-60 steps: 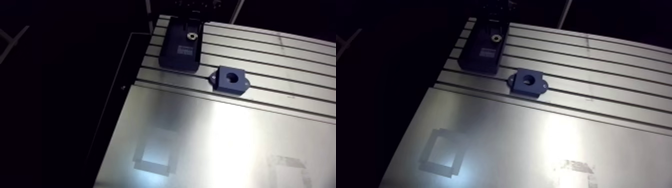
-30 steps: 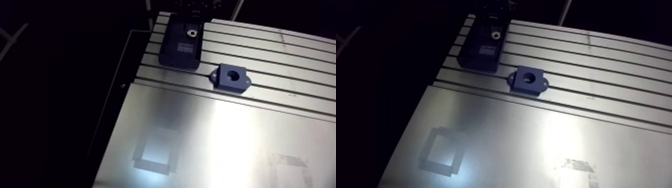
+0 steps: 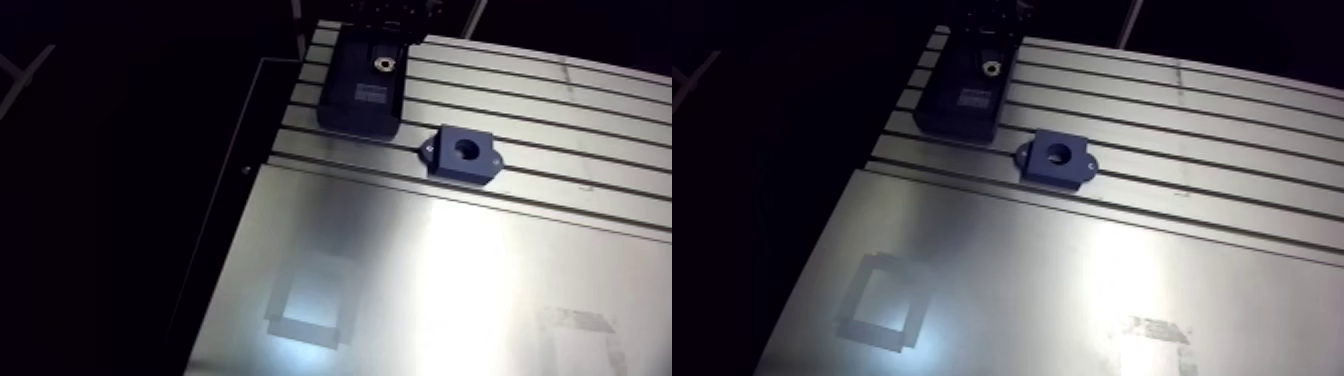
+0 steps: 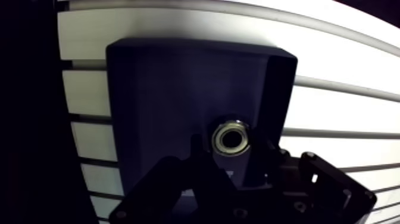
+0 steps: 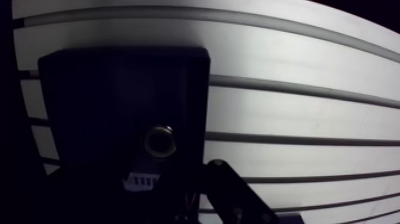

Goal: Pick up the bearing and press it into the housing until flush.

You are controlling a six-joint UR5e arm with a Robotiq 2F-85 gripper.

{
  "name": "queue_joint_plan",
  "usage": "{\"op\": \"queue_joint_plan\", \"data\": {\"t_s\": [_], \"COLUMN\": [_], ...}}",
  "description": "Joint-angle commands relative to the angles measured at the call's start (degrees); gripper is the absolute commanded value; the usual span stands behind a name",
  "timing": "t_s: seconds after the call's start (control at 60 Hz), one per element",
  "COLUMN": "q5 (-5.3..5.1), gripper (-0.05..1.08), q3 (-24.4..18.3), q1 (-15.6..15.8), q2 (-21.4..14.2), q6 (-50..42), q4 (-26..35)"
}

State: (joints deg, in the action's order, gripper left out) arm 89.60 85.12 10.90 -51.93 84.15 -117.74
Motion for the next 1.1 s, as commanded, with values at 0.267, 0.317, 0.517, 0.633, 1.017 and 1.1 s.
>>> {"op": "queue_joint_plan", "data": {"t_s": [0.267, 0.317, 0.517, 0.633, 1.017, 1.1], "q5": [0.0, 0.0, 0.0, 0.0, 0.0, 0.0], "gripper": [0.51, 0.51, 0.51, 0.51, 0.51, 0.52], "q3": [0.09, 0.09, 0.09, 0.09, 0.09, 0.09], "q1": [0.0, 0.0, 0.0, 0.0, 0.0, 0.0], "q2": [0.2, 0.22, 0.22, 0.22, 0.22, 0.22], "q6": [0.09, 0.09, 0.09, 0.09, 0.09, 0.09], "q4": [-0.09, -0.08, -0.08, -0.08, -0.08, -0.08]}}
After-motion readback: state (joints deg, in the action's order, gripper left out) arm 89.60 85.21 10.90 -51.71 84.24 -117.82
